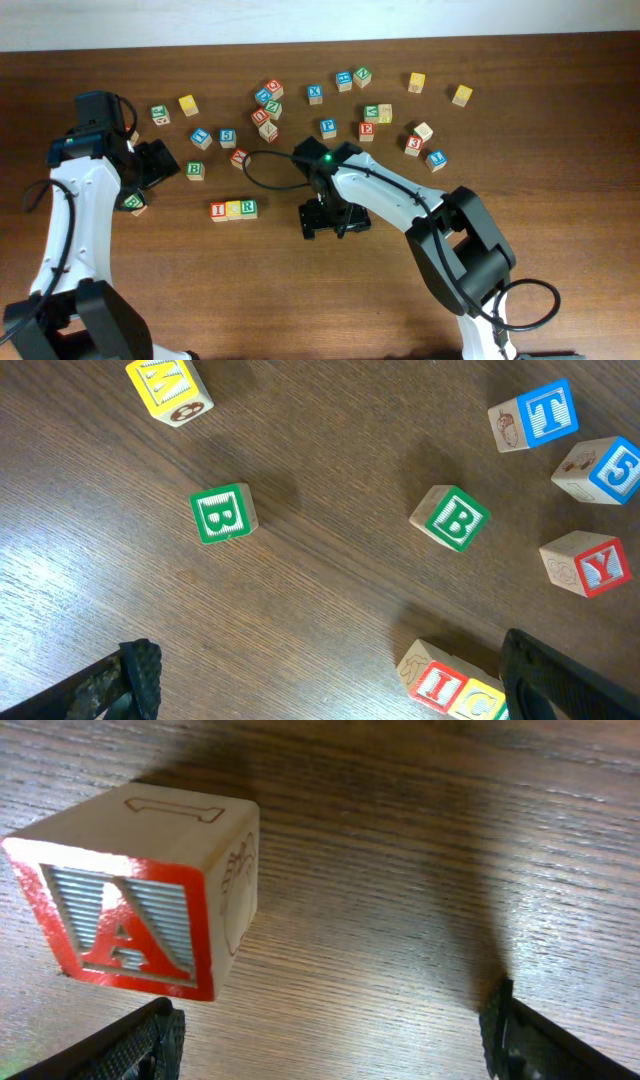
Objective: Spell out ICRA
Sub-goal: 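Open the right gripper and reposition it around the A block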
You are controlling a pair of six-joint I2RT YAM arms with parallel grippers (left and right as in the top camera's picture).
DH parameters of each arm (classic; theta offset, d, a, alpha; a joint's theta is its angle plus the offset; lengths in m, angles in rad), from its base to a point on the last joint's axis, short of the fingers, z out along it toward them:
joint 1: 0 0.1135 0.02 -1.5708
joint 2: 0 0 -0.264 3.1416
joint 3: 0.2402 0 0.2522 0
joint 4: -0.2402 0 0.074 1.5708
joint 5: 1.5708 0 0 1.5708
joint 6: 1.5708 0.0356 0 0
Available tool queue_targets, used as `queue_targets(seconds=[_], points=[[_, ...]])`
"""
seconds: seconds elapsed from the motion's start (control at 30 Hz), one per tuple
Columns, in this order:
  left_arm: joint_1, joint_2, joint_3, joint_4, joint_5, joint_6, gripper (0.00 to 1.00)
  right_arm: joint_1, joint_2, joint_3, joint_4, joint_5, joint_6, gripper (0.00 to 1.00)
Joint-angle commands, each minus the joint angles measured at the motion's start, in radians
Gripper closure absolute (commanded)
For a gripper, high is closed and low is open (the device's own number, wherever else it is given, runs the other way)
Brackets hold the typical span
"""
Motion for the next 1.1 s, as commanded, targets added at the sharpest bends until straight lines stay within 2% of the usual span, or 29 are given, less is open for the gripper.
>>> queue_targets(seconds=[0.0, 0.03, 0.07, 0.37, 0.53, 0.9, 1.07], points=[[0.003, -0.003, 0.002, -0.001, 0.007, -0.006, 0.01, -0.037, 0.012, -0.027, 0.016, 0.056, 0.008, 0.12], [0.003, -0.003, 0.002, -0.001, 0.007, -0.006, 0.01, -0.042, 0.012, -0.027, 0.015, 0.055, 0.008, 0.11], [0.003, -0.003, 0.002, -0.001, 0.007, -0.006, 0.01, -0.044, 0.012, -0.027, 0.013, 0.051, 0.008, 0.02], [0.003, -0.003, 0.002, -0.001, 0.007, -0.006, 0.01, -0.043, 0.012, -0.029, -0.025, 0.033, 0.008, 0.01], [0.003, -0.003, 0.002, -0.001, 0.007, -0.006, 0.01, -0.043, 0.012, -0.039, -0.019, 0.047, 0.008, 0.17], [0.003, -0.003, 0.002, -0.001, 0.007, -0.006, 0.01, -0.043, 0.012, -0.039, 0.031, 0.059, 0.009, 0.17], [0.003, -0.003, 0.002, -0.001, 0.007, -0.006, 0.01, -0.043, 0.012, -0.039, 0.07, 0.059, 0.009, 0.2]])
